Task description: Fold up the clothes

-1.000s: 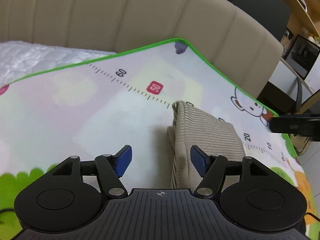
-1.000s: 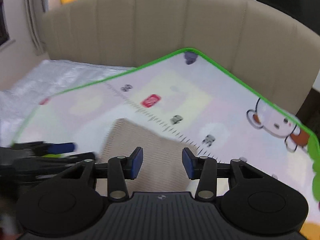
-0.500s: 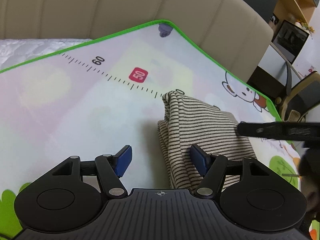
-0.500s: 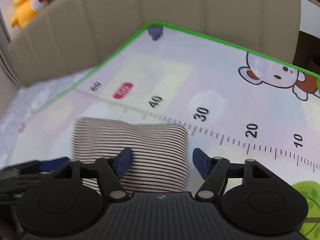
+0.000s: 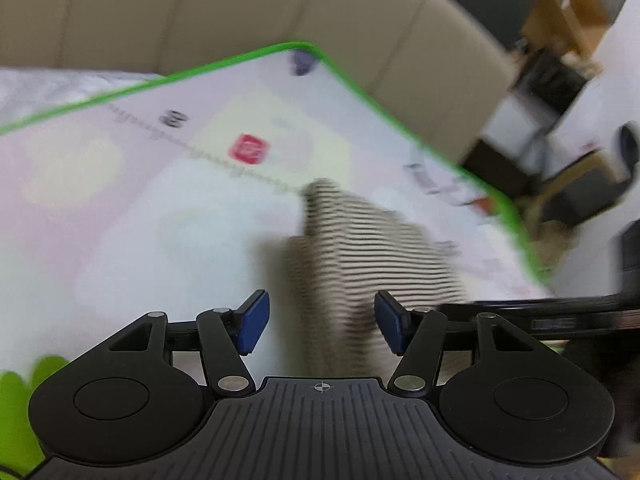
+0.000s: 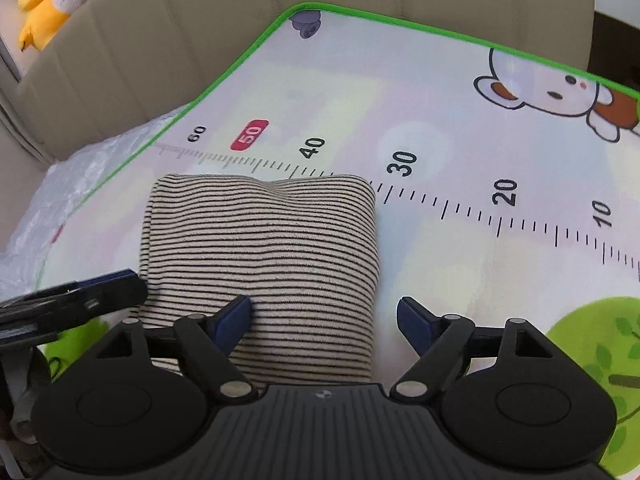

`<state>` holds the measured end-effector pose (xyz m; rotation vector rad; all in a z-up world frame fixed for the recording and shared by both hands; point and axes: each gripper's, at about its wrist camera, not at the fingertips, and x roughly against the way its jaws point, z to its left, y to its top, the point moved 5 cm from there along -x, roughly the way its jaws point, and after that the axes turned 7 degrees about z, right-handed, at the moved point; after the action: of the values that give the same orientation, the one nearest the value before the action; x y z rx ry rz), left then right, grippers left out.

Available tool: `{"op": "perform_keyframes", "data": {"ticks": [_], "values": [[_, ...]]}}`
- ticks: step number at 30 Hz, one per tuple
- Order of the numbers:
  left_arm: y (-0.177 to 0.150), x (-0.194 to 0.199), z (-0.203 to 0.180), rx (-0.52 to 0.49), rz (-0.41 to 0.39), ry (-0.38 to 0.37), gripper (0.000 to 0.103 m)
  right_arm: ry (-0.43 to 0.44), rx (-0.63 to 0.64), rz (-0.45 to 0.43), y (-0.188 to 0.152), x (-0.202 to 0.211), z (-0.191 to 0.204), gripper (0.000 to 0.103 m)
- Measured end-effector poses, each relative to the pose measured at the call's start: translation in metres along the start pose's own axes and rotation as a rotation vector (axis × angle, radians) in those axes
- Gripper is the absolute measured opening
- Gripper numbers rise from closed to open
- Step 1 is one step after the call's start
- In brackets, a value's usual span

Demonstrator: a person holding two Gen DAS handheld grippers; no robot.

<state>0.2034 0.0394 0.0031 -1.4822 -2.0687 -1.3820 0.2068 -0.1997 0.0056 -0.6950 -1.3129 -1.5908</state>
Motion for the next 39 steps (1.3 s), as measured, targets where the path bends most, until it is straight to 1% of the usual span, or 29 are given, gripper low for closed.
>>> {"op": "perform_keyframes", "data": {"ticks": [1, 2, 3, 6, 8, 9, 10, 11, 12, 14, 16, 20, 21, 23, 24, 25, 26, 28, 29, 31, 32, 33, 34, 35, 36, 37, 39], "values": [[-0.001, 0.002, -0.002, -0.004, 0.02, -0.046, 0.088, 0.011, 0.007, -0.002, 0.001, 0.003, -0.001, 0.08], [-0.003, -0.002, -0.004, -0.017, 0.042, -0.051, 0.092, 0.02, 0.02, 0.001, 0.002, 0.004, -0.002, 0.08], [-0.005, -0.006, -0.006, -0.032, 0.065, -0.044, 0.092, 0.027, 0.034, 0.012, 0.003, 0.003, -0.002, 0.08], [-0.012, -0.037, -0.008, -0.05, 0.155, 0.037, 0.091, 0.034, 0.058, 0.053, 0.003, -0.01, -0.005, 0.08], [-0.018, -0.055, -0.005, -0.031, 0.205, 0.049, 0.092, 0.065, 0.031, 0.074, 0.002, -0.021, -0.009, 0.082], [-0.02, -0.059, -0.004, -0.02, 0.21, 0.045, 0.092, 0.097, 0.009, 0.085, 0.001, -0.026, -0.01, 0.082], [-0.02, -0.059, -0.004, -0.021, 0.207, 0.039, 0.09, 0.128, -0.011, 0.097, 0.0, -0.03, -0.01, 0.079], [-0.019, -0.056, -0.004, -0.024, 0.205, 0.022, 0.076, 0.156, -0.029, 0.11, 0.0, -0.034, -0.008, 0.075], [-0.018, -0.053, -0.002, -0.014, 0.202, 0.011, 0.063, 0.169, -0.041, 0.117, 0.001, -0.037, -0.005, 0.075], [-0.014, -0.046, 0.003, 0.016, 0.193, -0.005, 0.062, 0.167, -0.052, 0.118, 0.007, -0.043, 0.006, 0.073], [-0.008, -0.037, 0.015, 0.021, 0.158, 0.03, 0.062, 0.189, -0.059, 0.104, 0.017, -0.05, 0.024, 0.071], [0.012, -0.014, 0.054, 0.105, 0.055, 0.098, 0.062, 0.238, -0.045, 0.053, 0.039, -0.068, 0.062, 0.068], [0.016, -0.009, 0.064, 0.129, 0.037, 0.1, 0.061, 0.235, -0.033, 0.042, 0.043, -0.073, 0.069, 0.068], [0.018, -0.006, 0.078, 0.171, 0.026, 0.097, 0.062, 0.198, 0.014, 0.023, 0.05, -0.081, 0.078, 0.07], [0.017, -0.006, 0.08, 0.177, 0.027, 0.098, 0.066, 0.178, 0.048, 0.018, 0.05, -0.081, 0.08, 0.071], [0.016, -0.008, 0.081, 0.18, 0.03, 0.101, 0.068, 0.155, 0.088, 0.011, 0.05, -0.079, 0.083, 0.075], [0.017, -0.009, 0.08, 0.17, 0.032, 0.107, 0.071, 0.131, 0.118, 0.003, 0.05, -0.076, 0.084, 0.077], [0.019, -0.003, 0.074, 0.133, 0.023, 0.134, 0.071, 0.083, 0.152, -0.018, 0.05, -0.064, 0.084, 0.079], [0.02, 0.006, 0.069, 0.098, -0.007, 0.162, 0.067, 0.07, 0.166, -0.042, 0.052, -0.055, 0.085, 0.079], [0.022, 0.028, 0.059, 0.016, -0.084, 0.226, 0.066, 0.068, 0.187, -0.117, 0.057, -0.03, 0.086, 0.078], [0.024, 0.037, 0.055, 0.003, -0.111, 0.206, 0.066, 0.069, 0.213, -0.15, 0.06, -0.02, 0.089, 0.072], [0.025, 0.044, 0.051, -0.001, -0.134, 0.169, 0.066, 0.07, 0.256, -0.176, 0.064, -0.014, 0.095, 0.066], [0.027, 0.052, 0.047, -0.006, -0.157, 0.132, 0.066, 0.071, 0.302, -0.191, 0.069, -0.012, 0.102, 0.051], [0.028, 0.06, 0.043, -0.01, -0.179, 0.095, 0.066, 0.074, 0.334, -0.191, 0.074, -0.016, 0.109, 0.043], [0.028, 0.06, 0.04, -0.007, -0.174, 0.047, 0.066, 0.078, 0.346, -0.188, 0.079, -0.023, 0.114, 0.043], [0.027, 0.055, 0.039, -0.011, -0.153, 0.023, 0.065, 0.088, 0.348, -0.183, 0.085, -0.031, 0.119, 0.043], [0.017, 0.037, 0.04, -0.052, -0.092, 0.063, 0.065, 0.085, 0.332, -0.14, 0.096, -0.059, 0.124, 0.043]]}}
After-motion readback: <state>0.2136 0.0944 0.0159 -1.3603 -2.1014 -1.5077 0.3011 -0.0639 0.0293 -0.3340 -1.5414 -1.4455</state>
